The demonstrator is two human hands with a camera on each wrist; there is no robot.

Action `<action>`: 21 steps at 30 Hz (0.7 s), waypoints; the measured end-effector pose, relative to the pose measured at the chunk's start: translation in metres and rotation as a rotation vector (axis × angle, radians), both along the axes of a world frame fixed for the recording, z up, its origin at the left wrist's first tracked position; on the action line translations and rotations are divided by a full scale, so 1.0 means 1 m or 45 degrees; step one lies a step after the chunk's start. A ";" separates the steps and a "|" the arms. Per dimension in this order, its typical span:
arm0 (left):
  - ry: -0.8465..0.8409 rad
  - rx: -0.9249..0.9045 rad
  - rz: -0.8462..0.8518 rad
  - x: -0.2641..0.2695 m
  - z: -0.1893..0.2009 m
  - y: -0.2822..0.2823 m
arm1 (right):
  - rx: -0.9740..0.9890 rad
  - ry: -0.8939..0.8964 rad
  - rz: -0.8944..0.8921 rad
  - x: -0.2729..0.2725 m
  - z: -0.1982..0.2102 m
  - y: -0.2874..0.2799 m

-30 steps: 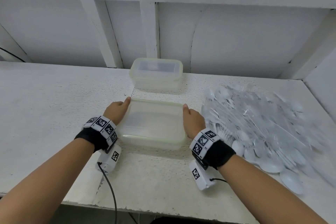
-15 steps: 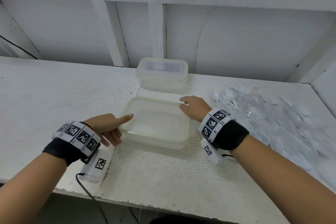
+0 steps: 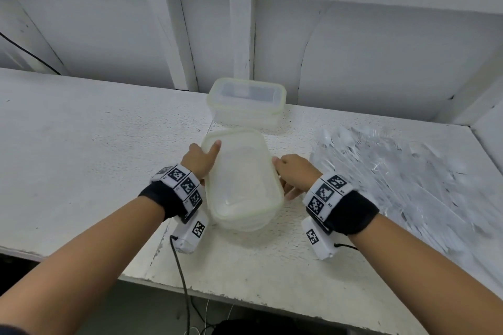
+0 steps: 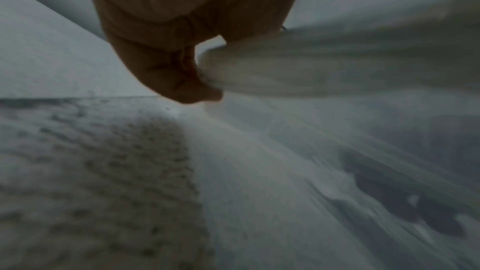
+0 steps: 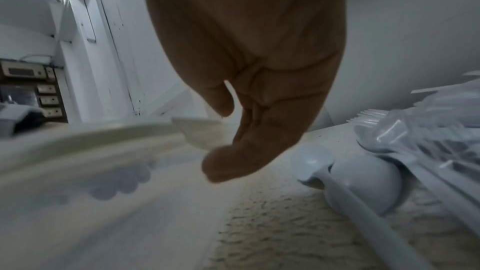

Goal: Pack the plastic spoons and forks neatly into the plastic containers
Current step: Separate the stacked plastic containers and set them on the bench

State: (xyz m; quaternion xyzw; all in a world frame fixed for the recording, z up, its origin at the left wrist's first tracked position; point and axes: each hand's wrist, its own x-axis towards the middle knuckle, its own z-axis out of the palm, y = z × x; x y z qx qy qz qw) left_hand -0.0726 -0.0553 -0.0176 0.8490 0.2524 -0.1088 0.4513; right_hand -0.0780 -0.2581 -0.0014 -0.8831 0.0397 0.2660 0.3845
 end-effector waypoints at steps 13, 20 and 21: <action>-0.171 0.044 0.053 0.000 -0.013 -0.003 | 0.032 -0.154 -0.372 0.020 -0.020 0.034; -0.161 0.063 0.014 -0.002 -0.011 0.003 | -0.114 -0.217 -0.249 0.021 -0.021 0.026; -0.173 0.064 0.019 -0.003 -0.010 0.006 | -0.138 -0.242 -0.204 0.020 -0.020 0.023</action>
